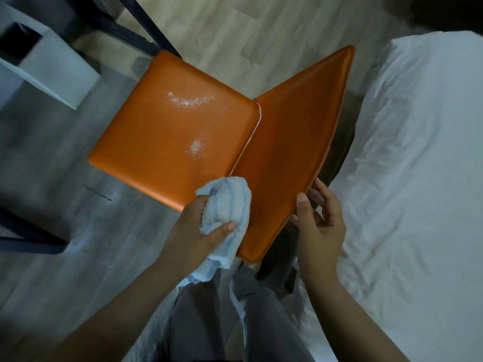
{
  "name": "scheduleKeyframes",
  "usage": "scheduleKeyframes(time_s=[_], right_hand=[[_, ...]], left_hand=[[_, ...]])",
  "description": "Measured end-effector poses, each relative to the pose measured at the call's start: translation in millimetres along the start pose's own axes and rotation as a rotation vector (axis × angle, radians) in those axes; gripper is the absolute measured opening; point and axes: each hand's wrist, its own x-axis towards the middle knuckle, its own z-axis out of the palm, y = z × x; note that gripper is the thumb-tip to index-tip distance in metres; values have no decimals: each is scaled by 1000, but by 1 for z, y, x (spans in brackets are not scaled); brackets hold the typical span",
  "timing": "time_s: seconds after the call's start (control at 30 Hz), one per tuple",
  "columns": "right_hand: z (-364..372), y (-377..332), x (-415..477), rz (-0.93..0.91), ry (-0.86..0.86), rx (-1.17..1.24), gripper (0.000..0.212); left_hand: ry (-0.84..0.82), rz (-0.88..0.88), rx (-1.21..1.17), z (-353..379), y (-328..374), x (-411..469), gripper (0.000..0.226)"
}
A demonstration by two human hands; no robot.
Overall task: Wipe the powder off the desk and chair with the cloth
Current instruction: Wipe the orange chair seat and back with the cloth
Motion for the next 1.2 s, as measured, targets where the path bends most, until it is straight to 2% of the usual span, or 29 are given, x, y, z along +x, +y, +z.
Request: scheduleKeyframes(time_s=[0.37, 0.53, 0.67, 0.83, 0.93, 1.0, 1.1, 1.2], right_hand=[[-1, -6, 0, 2, -43, 23, 43], [4, -10, -6, 14, -1, -3, 42], [13, -9, -12, 13, 97, -50, 40], [23, -8, -18, 52, 207, -7, 40], [23, -7, -23, 31, 197, -43, 43], [22, -9, -31, -50, 159, -159, 45], [23, -12, -40, -272, 91, -543, 49], [34, -19, -41, -281, 26, -701, 53]], left_hand=[[64, 248, 119, 8, 42, -49, 55], [-3, 167, 36, 17, 33, -32, 59], [-52, 143, -11, 19, 11, -4, 58], [-95, 119, 5, 21, -14, 30, 60], [-82, 114, 45, 23, -32, 47, 58], [-85, 107, 71, 24, -43, 57, 57], [-116, 77, 113, 24, -62, 71, 56], [-166, 17, 200, 21, -84, 89, 58]])
